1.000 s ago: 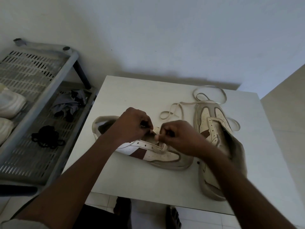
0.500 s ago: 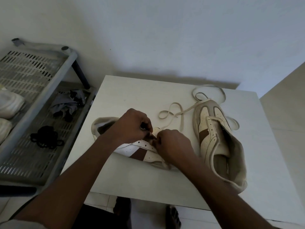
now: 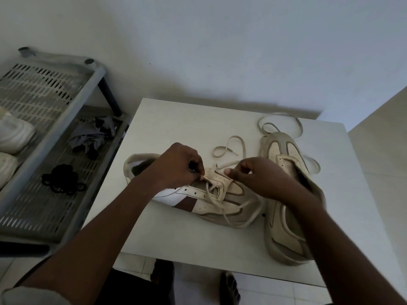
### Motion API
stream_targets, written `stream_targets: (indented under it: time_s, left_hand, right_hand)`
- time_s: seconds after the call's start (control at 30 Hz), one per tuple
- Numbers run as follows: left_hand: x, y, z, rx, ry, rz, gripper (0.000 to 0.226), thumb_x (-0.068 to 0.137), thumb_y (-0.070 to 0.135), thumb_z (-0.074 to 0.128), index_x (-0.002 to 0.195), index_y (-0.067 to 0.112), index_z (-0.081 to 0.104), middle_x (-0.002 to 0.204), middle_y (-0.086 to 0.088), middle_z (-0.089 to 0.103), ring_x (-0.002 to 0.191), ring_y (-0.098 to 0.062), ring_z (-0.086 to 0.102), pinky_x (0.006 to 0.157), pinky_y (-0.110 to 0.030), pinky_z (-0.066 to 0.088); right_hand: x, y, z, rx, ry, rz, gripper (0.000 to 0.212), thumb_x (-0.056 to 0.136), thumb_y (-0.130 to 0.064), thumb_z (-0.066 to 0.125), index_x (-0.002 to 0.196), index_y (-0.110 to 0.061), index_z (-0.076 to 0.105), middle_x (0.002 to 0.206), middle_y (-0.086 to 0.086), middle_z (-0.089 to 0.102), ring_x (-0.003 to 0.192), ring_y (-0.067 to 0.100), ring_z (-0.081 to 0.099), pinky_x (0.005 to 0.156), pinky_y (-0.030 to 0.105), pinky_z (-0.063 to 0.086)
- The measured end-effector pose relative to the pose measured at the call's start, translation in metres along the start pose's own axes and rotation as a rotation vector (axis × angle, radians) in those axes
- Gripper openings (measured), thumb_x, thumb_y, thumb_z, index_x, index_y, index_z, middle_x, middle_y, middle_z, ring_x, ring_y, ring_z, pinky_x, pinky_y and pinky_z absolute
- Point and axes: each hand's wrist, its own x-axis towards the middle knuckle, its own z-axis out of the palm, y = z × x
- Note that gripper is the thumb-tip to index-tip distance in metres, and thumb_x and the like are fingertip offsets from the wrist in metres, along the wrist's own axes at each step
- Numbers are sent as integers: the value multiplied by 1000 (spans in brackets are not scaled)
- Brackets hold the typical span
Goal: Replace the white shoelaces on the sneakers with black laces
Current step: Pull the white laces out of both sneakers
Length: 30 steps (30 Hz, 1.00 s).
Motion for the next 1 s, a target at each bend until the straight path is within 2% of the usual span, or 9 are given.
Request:
stream_targets:
  time_s: [0.13, 0.23, 0.4, 0.5, 0.6, 0.7, 0.8, 0.87, 1.0]
  left_hand:
    - [2, -1, 0, 32, 1, 23, 20, 66, 4, 79, 67, 23, 74, 68, 13, 66, 67, -4, 64, 61, -15, 48]
    - [1, -1, 0, 39, -7, 42, 21, 66, 2, 79, 67, 22, 75, 67, 14, 66, 67, -1, 63, 62, -8, 43]
    - [0, 0, -1, 6, 11, 12, 26, 67, 2, 79, 64, 27, 71, 68, 11, 67, 67, -3, 63, 61, -12, 45]
    - [-1, 0, -2, -12, 2, 4, 30, 67, 3, 80, 62, 29, 68, 67, 10, 66, 67, -4, 63, 62, -14, 46]
    - [-3, 1, -2, -24, 11, 3, 30, 67, 2, 80, 61, 29, 67, 66, 11, 66, 65, -3, 63, 61, -13, 46]
    - [-3, 4, -1, -4, 21, 8, 37, 65, 1, 81, 59, 33, 64, 63, 14, 64, 65, 0, 62, 58, -8, 43]
    - [-1, 5, -1, 14, 15, 26, 35, 65, 0, 81, 60, 31, 65, 63, 14, 63, 64, 2, 62, 58, -7, 43]
    - [-1, 5, -1, 19, 7, 34, 30, 65, 0, 80, 63, 28, 69, 64, 13, 65, 65, 0, 62, 59, -8, 43]
    - [-2, 4, -1, 35, -2, 49, 33, 65, -1, 78, 62, 30, 69, 65, 13, 66, 67, -2, 63, 60, -8, 44]
  right_hand:
    - [0, -30, 40, -179, 48, 71, 57, 75, -77, 53, 84, -22, 64, 77, -5, 60, 72, 15, 58, 64, 28, 46]
    - [4, -35, 58, -169, 76, 33, 35, 83, -56, 62, 83, -21, 63, 79, -1, 57, 75, 19, 55, 60, 26, 36]
    - [0, -22, 19, 171, -50, -217, 13, 87, -25, 69, 75, -21, 66, 69, -9, 60, 63, 9, 54, 58, 20, 37]
    - [-16, -2, -26, 647, -242, -501, 22, 85, -23, 71, 67, -19, 60, 62, 5, 49, 56, 22, 41, 57, 28, 35]
    - [-14, 25, -38, 817, -165, -363, 23, 78, -37, 76, 67, -20, 65, 61, 9, 48, 54, 25, 37, 55, 31, 27]
    - [5, 32, -13, 252, 181, -5, 26, 81, -44, 71, 96, -23, 69, 87, -10, 66, 76, 10, 61, 67, 29, 43]
    - [6, 12, 7, 5, 333, -93, 55, 79, -47, 72, 128, -28, 56, 127, -8, 57, 110, 10, 55, 85, 29, 41]
    - [3, -5, 12, 26, 279, -266, 50, 78, -41, 75, 124, -30, 59, 126, -8, 57, 114, 11, 51, 91, 30, 40]
    - [4, -20, 40, -207, 152, -298, 20, 83, -29, 69, 103, -30, 68, 103, -7, 65, 97, 15, 58, 88, 36, 46]
